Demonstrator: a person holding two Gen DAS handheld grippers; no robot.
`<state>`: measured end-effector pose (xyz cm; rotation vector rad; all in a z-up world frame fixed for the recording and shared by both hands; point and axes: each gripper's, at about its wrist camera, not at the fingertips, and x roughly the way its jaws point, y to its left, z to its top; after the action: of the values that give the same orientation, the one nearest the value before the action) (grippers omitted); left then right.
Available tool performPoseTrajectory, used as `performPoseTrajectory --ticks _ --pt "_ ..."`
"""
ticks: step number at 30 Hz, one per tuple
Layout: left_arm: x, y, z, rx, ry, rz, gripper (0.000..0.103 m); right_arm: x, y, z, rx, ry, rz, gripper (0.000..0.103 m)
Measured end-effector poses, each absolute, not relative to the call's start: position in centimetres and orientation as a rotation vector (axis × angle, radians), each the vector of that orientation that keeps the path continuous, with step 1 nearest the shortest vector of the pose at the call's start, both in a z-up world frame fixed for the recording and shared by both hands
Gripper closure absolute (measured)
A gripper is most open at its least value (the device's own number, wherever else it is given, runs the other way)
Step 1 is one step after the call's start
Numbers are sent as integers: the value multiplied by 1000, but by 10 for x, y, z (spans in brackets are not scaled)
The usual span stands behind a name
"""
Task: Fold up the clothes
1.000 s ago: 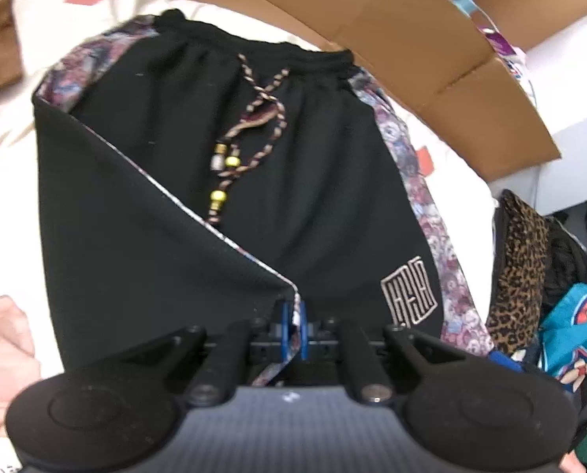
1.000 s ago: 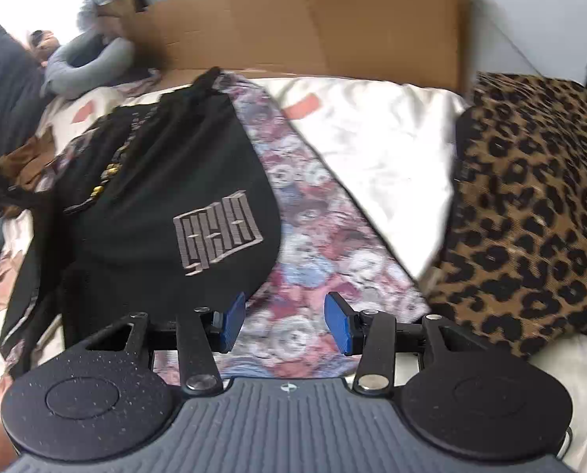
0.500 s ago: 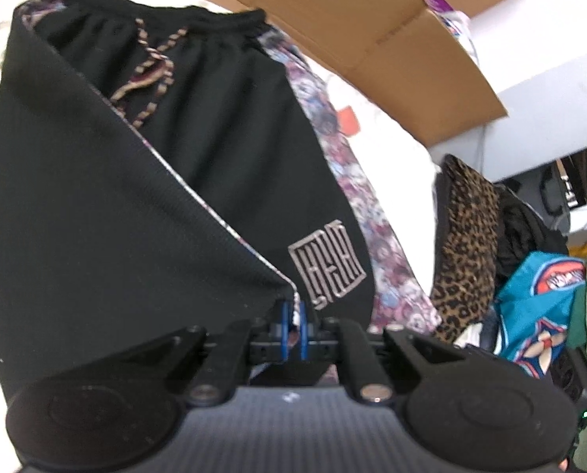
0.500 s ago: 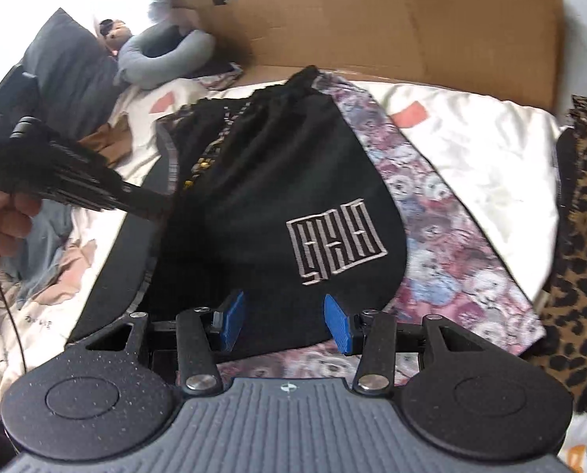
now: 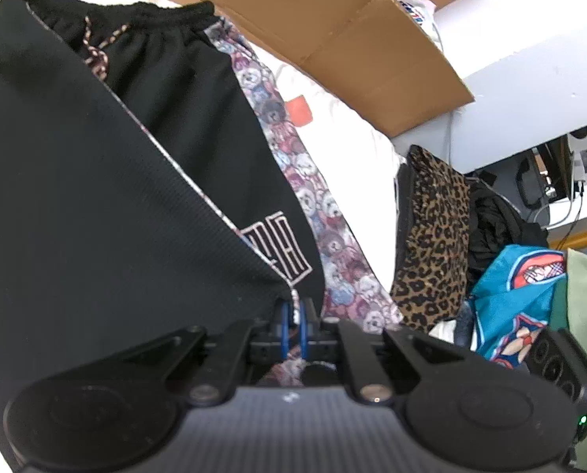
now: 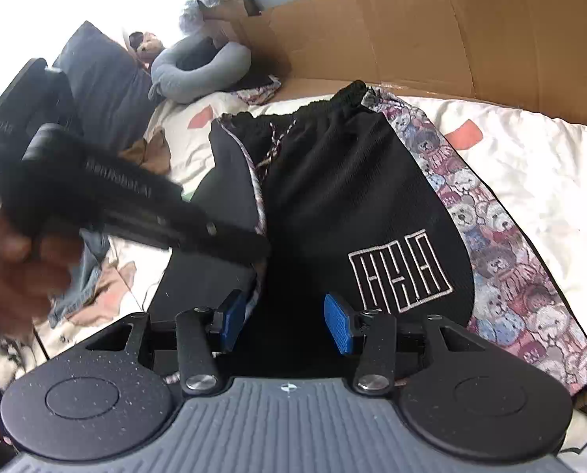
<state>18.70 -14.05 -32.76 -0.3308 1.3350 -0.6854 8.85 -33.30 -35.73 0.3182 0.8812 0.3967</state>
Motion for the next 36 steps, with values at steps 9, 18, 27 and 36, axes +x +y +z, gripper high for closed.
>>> performPoseTrajectory --ticks 9,18,27,36 --pt "176 -161 -324 -349 1351 -759 98 93 -334 -364 358 881 387 52" --pt "165 -176 -315 -352 1344 -834 96 93 -332 -370 327 872 369 100" --pt "172 -147 -303 -351 1275 -829 84 90 -364 -366 340 860 301 102" --pt "179 -98 -334 -313 1329 -615 74 83 -394 -365 375 873 216 102"
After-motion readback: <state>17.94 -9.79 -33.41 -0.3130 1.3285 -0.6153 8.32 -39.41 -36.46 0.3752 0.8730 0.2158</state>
